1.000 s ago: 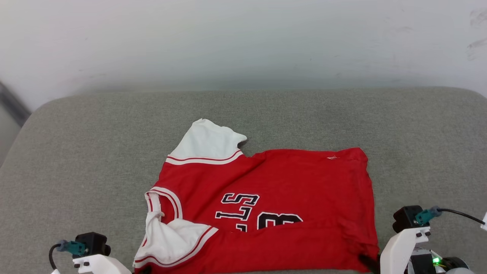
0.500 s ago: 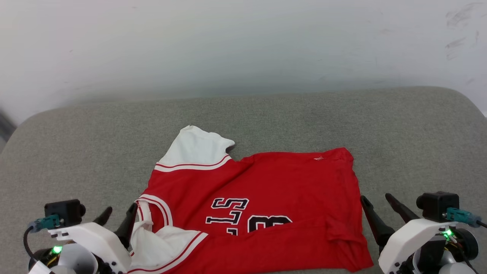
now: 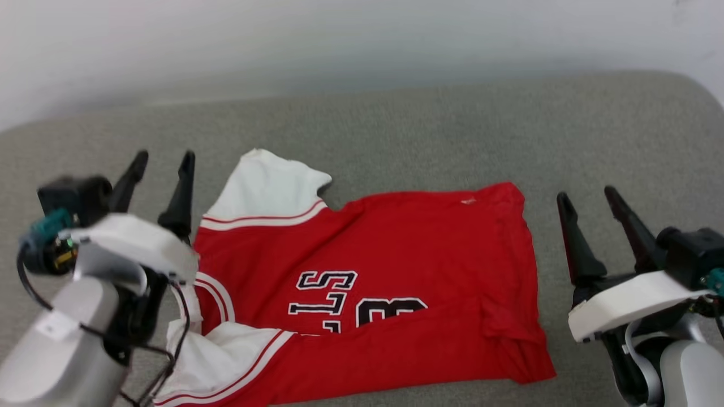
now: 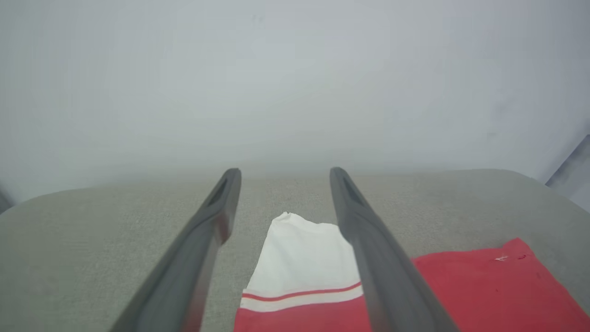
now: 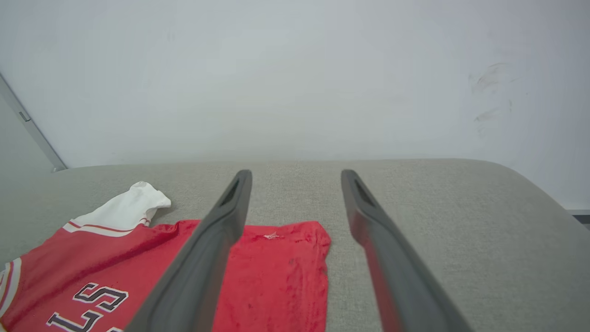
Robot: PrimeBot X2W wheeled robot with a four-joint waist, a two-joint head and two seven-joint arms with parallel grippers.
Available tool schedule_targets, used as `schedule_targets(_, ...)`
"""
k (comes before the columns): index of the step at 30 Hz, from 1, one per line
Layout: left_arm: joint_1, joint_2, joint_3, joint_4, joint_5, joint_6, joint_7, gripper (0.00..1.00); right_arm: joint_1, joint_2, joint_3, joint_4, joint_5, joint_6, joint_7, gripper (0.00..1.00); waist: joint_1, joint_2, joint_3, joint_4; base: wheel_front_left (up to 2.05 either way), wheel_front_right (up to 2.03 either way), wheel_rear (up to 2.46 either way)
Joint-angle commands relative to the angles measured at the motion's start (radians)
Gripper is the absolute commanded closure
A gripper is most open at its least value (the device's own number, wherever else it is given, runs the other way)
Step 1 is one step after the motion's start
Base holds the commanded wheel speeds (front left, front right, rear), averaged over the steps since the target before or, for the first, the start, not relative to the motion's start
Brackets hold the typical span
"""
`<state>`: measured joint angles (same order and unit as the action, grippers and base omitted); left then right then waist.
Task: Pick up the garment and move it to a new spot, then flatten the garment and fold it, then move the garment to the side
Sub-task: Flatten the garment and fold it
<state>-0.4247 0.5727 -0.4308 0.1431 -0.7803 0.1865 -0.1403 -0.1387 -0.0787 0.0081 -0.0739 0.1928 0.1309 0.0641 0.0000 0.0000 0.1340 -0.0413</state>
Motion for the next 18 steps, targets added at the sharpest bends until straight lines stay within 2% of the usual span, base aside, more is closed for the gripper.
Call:
schedule_targets(1, -0.042, 0.01, -0.001, 0.019, 0.002, -0.011, 0.02, 0.0, -0.022, 0.011, 0.0, -0.016, -0.008, 0.0, -0.003, 0.0, 0.0, 0.0, 0.082, -0.031, 0.0, 0.0, 0.0)
schedule_targets(8, -0.265, 0.052, -0.011, 0.156, -0.047, -0.113, 0.203, 0.0, -0.065, 0.028, 0.001, -0.043, -0.012, 0.0, -0.013, 0.0, 0.0, 0.0, 0.192, -0.108, 0.0, 0.0, 0.0)
schedule_targets(9, -0.323, 0.064, -0.019, 0.206, -0.071, -0.15, 0.28, 0.0, -0.071, 0.029, 0.005, -0.037, -0.009, 0.0, -0.018, 0.0, 0.0, 0.0, 0.211, -0.13, 0.0, 0.0, 0.0)
schedule_targets(12, -0.399, 0.093, -0.036, 0.274, -0.105, -0.189, 0.42, 0.0, -0.081, 0.03, 0.014, -0.028, 0.011, 0.0, -0.032, 0.0, 0.0, 0.0, 0.236, -0.162, 0.0, 0.0, 0.0)
schedule_targets(15, -0.46, 0.124, -0.06, 0.331, -0.138, -0.217, 0.583, 0.0, -0.086, 0.03, 0.026, -0.02, 0.032, 0.0, -0.047, 0.0, 0.0, 0.0, 0.259, -0.192, 0.0, 0.0, 0.0)
schedule_targets(17, -0.495, 0.145, -0.073, 0.358, -0.148, -0.223, 0.676, 0.0, -0.093, 0.03, 0.035, -0.015, 0.045, 0.0, -0.059, 0.0, 0.0, 0.0, 0.275, -0.209, 0.0, 0.0, 0.0)
schedule_targets(18, -0.516, 0.158, -0.088, 0.383, -0.161, -0.221, 0.76, 0.0, -0.094, 0.029, 0.038, -0.008, 0.054, 0.0, -0.068, 0.0, 0.0, 0.0, 0.291, -0.223, 0.0, 0.0, 0.0)
